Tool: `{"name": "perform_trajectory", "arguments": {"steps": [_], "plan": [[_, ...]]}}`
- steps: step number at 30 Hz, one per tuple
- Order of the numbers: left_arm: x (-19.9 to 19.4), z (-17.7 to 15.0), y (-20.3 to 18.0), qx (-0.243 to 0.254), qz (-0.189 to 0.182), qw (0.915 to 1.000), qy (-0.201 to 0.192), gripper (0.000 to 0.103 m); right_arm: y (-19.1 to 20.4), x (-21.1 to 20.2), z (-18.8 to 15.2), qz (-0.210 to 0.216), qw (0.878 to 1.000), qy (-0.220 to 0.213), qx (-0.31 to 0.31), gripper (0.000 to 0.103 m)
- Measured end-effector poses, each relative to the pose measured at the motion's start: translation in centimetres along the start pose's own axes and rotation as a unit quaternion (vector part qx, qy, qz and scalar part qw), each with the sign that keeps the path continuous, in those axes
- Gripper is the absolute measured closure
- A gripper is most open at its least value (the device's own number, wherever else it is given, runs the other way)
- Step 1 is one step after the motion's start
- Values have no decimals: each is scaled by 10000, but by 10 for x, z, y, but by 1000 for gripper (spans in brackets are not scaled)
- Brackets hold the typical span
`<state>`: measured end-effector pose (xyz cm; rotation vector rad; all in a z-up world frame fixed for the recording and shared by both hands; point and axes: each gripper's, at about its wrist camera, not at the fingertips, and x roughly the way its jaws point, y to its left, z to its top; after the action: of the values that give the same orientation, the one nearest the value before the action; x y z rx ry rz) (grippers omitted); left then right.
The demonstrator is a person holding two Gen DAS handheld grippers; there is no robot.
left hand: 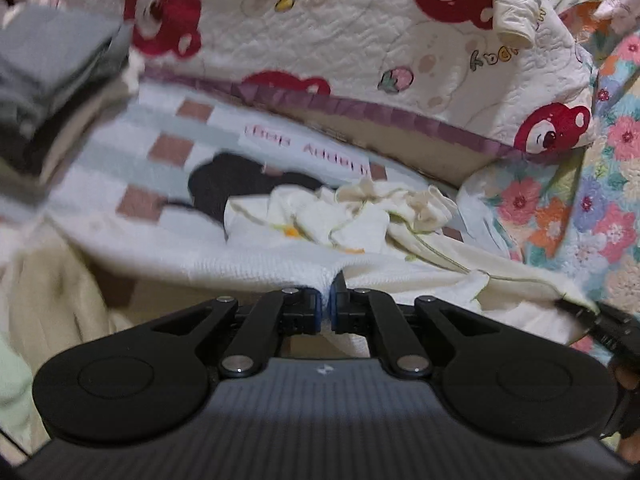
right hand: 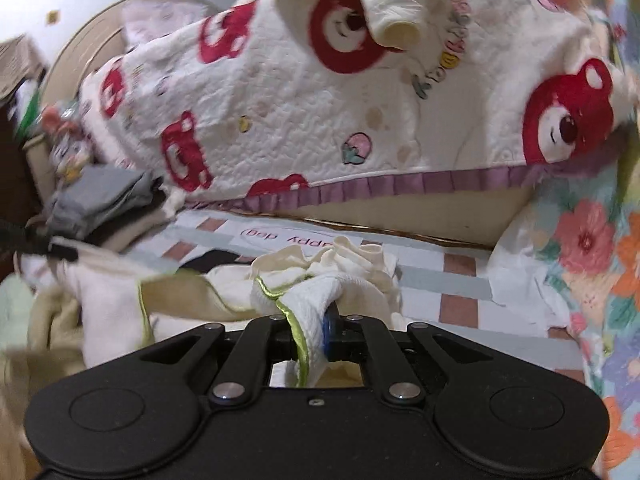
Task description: Fold clothes
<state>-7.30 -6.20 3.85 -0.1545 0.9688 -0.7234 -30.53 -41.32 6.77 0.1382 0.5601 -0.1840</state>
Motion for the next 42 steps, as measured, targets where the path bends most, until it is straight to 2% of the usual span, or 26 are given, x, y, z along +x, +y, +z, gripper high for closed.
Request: {"name": "perform_trajectory", "arguments": {"steps": [2,5,7,11,14,17,22,24,27,31,33,35,39,42], "plan": [[13,-21,3,66,129,9991,409,100,-5,3,-15,128,9987,479,151,96],[40,-54,7,86,294,9936,1091,100,-6,24,-53,28,9916,1248,337,96],[52,-67,7,156,443,9906,1285,100,-6,35,-76,32,9862,1574,508,96],[51,-66,3,293,500,9909,1215,100,-7,38,-88,80,9826,1707,732,96],[45,-60,3,317,459,9919,1142,100,-6,27,-77,201,9857,1550,626,96],[46,-63,8,135,352,9914,1255,100,-4,20,-69,390,9865,1514,498,96],[60,-78,14,49,424,9841,1726,99,17,44,-93,564,9711,2317,-137,94],[61,-79,16,-44,394,9837,1757,98,29,49,-107,554,9653,2519,-416,91],[59,-75,16,-123,343,9831,1795,98,39,51,-116,643,9643,2515,-522,91],[48,-63,9,1,209,9840,1771,96,36,48,-112,862,9669,2390,-225,91],[38,-54,4,99,84,9868,1611,88,37,44,-108,1098,9670,2299,-92,91],[33,-44,2,62,-72,9901,1402,77,37,49,-110,1213,9643,2354,-10,91],[43,-25,-14,-5,-245,9928,1176,76,44,70,-122,1218,9594,2545,57,91],[55,-12,-44,384,-542,9920,1078,70,55,70,-116,1627,9578,2362,200,91]]}}
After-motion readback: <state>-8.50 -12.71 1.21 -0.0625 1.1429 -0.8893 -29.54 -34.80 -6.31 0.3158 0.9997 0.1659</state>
